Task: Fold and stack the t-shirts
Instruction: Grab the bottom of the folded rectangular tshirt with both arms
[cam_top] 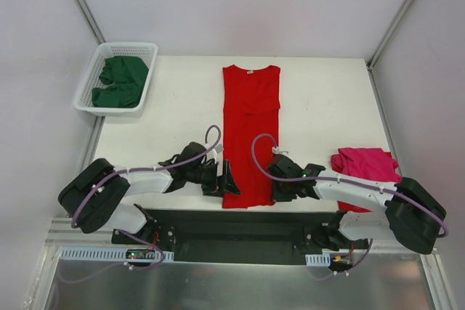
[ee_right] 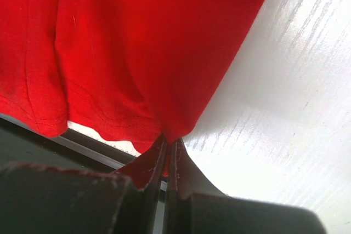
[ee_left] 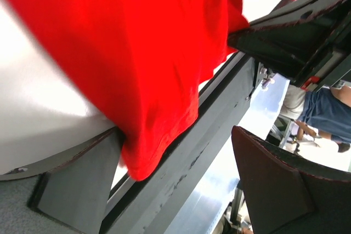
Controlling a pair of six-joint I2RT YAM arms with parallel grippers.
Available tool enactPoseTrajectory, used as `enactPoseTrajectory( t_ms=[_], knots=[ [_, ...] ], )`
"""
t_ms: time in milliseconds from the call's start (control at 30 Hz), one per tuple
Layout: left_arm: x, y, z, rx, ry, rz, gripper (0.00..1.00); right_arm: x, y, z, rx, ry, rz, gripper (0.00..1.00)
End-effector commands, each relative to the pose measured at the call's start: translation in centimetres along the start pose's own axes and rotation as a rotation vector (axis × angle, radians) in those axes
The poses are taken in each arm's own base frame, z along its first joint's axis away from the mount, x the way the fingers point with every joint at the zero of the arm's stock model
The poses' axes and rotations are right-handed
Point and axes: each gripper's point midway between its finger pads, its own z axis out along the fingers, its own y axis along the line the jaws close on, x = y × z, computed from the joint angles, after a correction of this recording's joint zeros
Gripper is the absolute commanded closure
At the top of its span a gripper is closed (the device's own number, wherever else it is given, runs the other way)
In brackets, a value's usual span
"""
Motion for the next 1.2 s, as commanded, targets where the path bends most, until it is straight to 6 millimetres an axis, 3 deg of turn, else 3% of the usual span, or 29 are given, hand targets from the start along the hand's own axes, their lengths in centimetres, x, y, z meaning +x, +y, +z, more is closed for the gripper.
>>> enactPoseTrajectory(
  t_ms=[0,400,833,1000,1167],
  knots=[
    [5.9,8.5,-1.9,-0.318,0.113,-0.087,0.16,1.9,-3.6,0.4,0.15,0.059,-0.05,0.99],
    [9.1,9.0,-2.9,-0.341,0.177,-0.133,0.15,1.1,-3.2,0.0,0.151,0.042,-0.062,0.99],
    [9.4,10.0,-3.0,-0.407,0.168,-0.137,0.16,0.8,-2.8,-0.2,0.139,0.031,-0.065,0.99],
    [9.5,10.4,-2.9,-0.43,0.174,-0.139,0.32,0.7,-2.7,-0.3,0.133,0.026,-0.064,0.99],
    [9.2,10.5,-2.8,-0.446,0.155,-0.126,0.31,0.7,-2.7,-0.3,0.127,0.023,-0.065,0.99]
  ],
)
